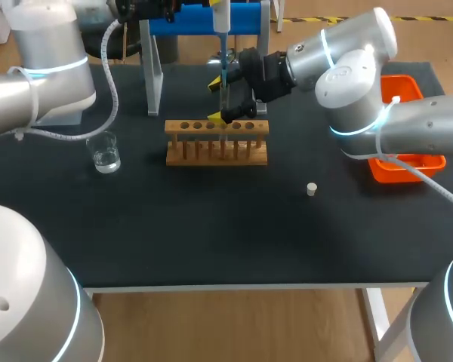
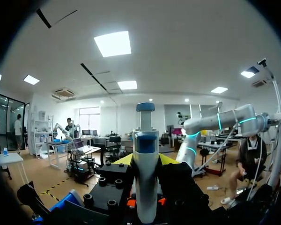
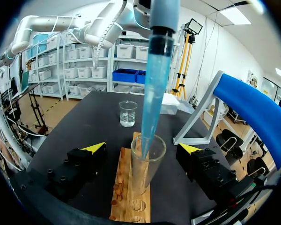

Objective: Invert the test tube, pick up the pipette, mount the tip to pipette, aspirate from beaker and dispense into the tube, eject the tip, return the pipette, and cap with the stopper.

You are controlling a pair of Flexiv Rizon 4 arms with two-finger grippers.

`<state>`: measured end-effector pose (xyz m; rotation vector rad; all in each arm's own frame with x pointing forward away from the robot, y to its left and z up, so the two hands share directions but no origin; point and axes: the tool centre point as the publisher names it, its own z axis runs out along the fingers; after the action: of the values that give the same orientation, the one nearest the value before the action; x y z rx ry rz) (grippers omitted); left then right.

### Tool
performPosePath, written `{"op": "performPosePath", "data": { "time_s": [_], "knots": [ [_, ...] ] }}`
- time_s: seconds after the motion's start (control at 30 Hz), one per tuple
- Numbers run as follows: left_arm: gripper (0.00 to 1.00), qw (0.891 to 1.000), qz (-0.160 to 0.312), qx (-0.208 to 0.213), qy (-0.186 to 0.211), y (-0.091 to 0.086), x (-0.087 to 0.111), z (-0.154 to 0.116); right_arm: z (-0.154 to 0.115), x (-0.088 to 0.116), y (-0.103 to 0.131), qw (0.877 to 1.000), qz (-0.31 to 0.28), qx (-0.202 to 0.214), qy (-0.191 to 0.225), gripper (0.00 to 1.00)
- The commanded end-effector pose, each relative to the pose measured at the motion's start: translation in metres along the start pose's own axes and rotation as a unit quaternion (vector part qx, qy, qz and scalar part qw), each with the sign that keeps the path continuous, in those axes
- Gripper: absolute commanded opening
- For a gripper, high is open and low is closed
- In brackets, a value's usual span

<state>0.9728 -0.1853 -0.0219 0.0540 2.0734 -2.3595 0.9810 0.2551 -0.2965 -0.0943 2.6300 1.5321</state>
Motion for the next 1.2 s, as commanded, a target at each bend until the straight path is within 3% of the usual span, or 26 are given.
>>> {"op": "performPosePath", "data": {
  "time_s": [0.03, 1.2],
  "knots": [
    [0.0, 1.0, 0.001, 0.0, 0.004, 0.0006, -0.0033, 0.0007, -0.001, -0.0006, 0.0004, 1.0, 0.0, 0.001, 0.001, 1.0],
    [0.0, 1.0, 0.008, -0.023, 0.003, 0.0075, -0.0059, -0.0015, -0.001, -0.0006, 0.0004, 1.0, 0.0, 0.001, 0.001, 1.0]
  ]
}}
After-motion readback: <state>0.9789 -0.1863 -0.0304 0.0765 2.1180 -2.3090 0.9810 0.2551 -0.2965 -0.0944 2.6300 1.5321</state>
